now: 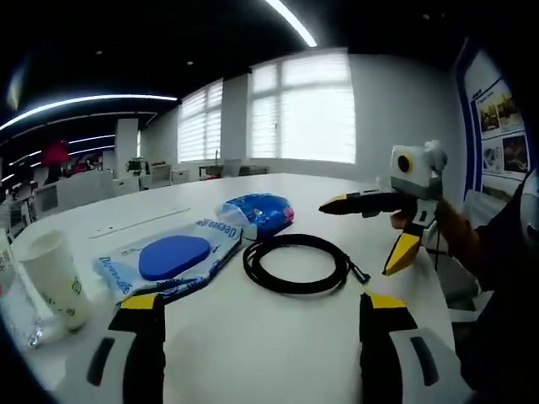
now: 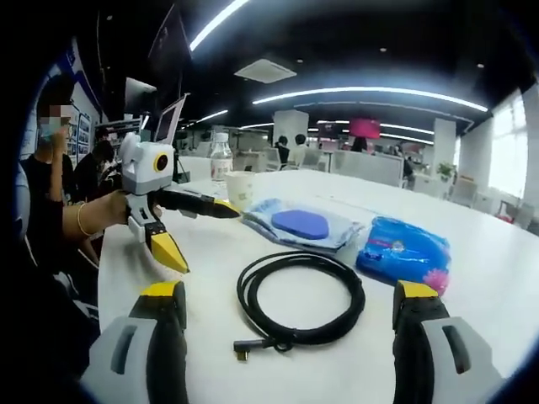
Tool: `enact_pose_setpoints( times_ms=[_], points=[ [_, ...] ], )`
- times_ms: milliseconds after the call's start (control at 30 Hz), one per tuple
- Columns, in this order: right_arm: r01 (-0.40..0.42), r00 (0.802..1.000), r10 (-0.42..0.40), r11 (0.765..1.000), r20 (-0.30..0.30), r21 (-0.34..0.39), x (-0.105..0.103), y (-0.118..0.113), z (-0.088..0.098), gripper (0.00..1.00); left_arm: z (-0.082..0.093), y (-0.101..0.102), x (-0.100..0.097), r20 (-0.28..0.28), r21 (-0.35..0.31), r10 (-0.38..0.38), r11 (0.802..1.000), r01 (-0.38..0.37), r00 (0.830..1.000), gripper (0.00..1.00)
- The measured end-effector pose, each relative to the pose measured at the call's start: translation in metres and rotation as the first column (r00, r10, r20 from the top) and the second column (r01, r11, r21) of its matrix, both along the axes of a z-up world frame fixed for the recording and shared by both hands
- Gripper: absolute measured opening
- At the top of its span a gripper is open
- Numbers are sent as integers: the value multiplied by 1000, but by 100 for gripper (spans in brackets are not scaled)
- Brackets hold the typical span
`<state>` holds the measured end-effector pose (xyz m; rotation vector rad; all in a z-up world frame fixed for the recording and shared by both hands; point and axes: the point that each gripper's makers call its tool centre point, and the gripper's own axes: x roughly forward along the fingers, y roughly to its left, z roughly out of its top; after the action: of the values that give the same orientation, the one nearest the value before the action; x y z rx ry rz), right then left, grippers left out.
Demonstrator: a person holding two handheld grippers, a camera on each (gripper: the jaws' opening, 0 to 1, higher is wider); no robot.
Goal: Arrange the tabletop items into an orderly group along one side of the table until the central work area is clear of visible clutter.
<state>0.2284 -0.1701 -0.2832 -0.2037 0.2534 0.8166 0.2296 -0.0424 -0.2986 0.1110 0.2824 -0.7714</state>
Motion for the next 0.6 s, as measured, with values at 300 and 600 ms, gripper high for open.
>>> enact_pose_setpoints(
  times_ms=[300, 600],
  points=[
    [14, 1000, -15, 1000, -10, -16, -4, -7, 1, 100, 5, 18, -11, 9, -3, 23, 1000, -23, 1000, 96],
    [47, 999, -47, 999, -2, 8, 1, -14, 7, 100, 11, 42, -16, 27, -24, 92, 996, -91, 995, 96]
  ],
)
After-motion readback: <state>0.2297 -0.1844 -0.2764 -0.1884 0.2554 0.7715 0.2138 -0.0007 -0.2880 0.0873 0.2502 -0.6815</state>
